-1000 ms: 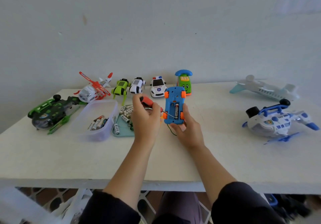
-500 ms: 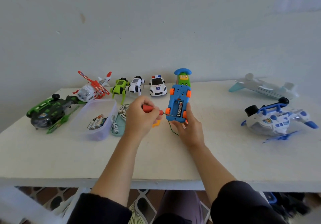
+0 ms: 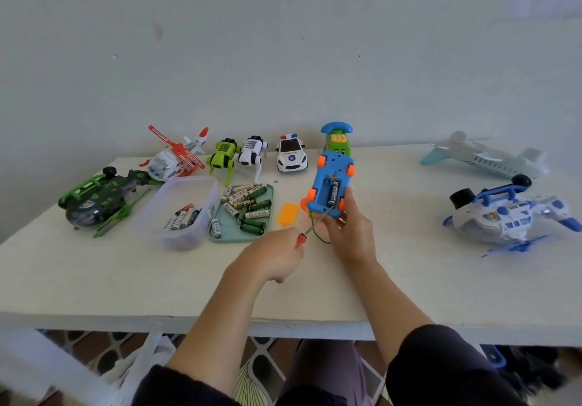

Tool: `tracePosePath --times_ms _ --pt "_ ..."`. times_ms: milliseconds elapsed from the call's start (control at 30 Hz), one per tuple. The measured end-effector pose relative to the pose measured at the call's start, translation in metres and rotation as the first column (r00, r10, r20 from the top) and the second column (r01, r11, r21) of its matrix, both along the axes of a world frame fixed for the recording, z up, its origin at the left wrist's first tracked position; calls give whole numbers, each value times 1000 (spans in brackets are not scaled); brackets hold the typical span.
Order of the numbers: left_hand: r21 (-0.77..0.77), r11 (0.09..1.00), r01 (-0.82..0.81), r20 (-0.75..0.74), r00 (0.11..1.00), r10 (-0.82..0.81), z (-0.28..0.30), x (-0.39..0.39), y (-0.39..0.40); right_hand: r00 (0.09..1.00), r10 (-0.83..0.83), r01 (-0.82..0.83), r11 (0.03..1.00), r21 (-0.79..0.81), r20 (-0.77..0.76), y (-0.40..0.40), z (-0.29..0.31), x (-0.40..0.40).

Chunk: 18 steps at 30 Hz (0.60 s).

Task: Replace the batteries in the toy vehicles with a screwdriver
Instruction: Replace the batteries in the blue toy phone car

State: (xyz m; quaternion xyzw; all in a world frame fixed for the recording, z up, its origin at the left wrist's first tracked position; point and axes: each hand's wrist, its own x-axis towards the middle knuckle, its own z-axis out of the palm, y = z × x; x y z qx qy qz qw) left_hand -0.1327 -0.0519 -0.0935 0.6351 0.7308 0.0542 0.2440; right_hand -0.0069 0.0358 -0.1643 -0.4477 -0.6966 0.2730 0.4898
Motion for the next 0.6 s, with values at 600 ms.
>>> tracePosePath --times_ms 600 --pt "385 834 -395 223 917 332 -8 29 64 981 -41 9 986 167 190 -6 0 -3"
